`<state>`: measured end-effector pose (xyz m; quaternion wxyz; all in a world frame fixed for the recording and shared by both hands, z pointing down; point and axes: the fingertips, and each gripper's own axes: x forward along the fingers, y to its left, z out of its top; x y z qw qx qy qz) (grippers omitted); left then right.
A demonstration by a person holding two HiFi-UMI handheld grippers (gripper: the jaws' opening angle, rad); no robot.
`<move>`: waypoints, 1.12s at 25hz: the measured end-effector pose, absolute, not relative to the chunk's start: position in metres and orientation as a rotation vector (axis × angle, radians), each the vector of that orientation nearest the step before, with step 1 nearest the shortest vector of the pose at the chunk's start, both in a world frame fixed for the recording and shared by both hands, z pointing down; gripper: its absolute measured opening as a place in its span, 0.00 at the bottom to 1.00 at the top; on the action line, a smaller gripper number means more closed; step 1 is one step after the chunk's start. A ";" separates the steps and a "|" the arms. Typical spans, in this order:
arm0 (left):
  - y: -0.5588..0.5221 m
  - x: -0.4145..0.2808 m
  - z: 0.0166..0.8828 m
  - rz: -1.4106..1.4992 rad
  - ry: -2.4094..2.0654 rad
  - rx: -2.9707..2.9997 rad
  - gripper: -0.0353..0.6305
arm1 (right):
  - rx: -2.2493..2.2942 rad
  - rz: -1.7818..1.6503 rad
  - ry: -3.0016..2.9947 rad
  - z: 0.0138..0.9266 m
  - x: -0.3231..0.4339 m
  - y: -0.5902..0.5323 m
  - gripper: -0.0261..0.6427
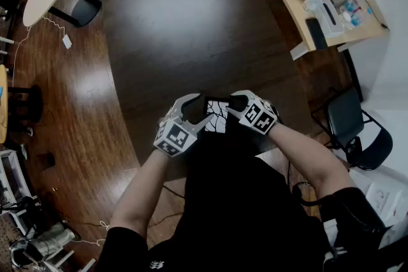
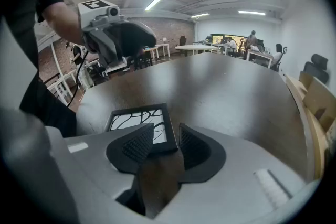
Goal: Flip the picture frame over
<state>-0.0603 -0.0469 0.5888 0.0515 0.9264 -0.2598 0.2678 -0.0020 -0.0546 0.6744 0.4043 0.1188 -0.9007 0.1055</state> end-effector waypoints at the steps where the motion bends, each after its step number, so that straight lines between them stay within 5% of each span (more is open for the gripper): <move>1: -0.045 -0.060 0.610 0.900 -0.692 2.805 0.44 | 0.293 0.270 -2.276 0.675 -0.006 -0.056 0.27; 12: -0.052 -0.054 0.696 1.268 -0.095 2.703 0.44 | 0.166 0.321 -2.196 0.699 -0.014 -0.056 0.27; 28: -0.049 -0.054 0.712 1.304 0.070 2.519 0.32 | 0.004 0.316 -2.185 0.701 -0.025 -0.048 0.15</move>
